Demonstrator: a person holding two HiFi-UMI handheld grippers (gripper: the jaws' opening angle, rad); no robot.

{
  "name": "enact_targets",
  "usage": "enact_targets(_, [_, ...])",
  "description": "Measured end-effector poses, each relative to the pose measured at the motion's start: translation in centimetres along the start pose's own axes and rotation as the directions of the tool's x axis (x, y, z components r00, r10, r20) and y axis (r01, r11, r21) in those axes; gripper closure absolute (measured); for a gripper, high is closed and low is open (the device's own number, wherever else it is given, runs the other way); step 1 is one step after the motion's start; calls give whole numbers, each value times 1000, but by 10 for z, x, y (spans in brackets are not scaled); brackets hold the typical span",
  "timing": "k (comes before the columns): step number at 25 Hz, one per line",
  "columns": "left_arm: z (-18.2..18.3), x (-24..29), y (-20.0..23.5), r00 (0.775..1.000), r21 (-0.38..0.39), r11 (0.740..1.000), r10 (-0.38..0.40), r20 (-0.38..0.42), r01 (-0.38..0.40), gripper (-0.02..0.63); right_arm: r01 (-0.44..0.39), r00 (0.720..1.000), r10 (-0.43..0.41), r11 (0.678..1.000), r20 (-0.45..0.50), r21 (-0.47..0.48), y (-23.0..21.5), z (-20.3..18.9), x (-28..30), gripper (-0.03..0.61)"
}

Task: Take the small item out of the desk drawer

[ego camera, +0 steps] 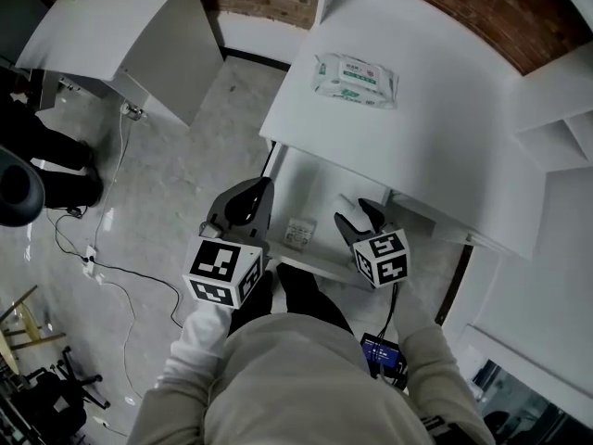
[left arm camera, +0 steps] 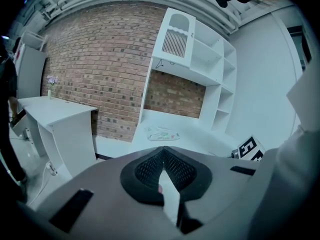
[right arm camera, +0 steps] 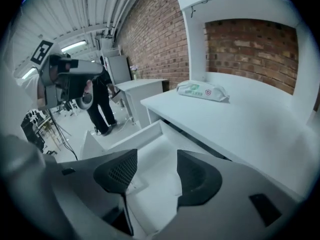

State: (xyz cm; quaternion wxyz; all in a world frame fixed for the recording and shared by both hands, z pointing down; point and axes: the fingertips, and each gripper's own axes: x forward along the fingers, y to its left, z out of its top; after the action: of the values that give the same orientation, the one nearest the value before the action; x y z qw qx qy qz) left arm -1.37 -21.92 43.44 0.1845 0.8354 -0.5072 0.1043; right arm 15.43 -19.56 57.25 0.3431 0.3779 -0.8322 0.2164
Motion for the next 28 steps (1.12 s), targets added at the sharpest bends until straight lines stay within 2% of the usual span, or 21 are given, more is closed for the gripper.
enact_targets(7, [-8, 11, 11, 999, -4, 999, 40, -29, -40, 597, -30, 988, 15, 995, -153, -94, -12, -33, 44, 305])
enact_targets(12, [-14, 14, 19, 996, -18, 997, 72, -50, -73, 597, -63, 968, 25, 988, -251, -143, -16, -56, 70, 307])
enact_targets(24, [-28, 17, 31, 988, -62, 989, 128, -89, -133, 597, -143, 885, 6, 955, -465, -258, -28, -102, 118, 307])
enact_targets(28, [-31, 18, 36, 984, -76, 985, 146, -97, -154, 597, -140, 856, -9, 958, -517, -248, -34, -115, 130, 307])
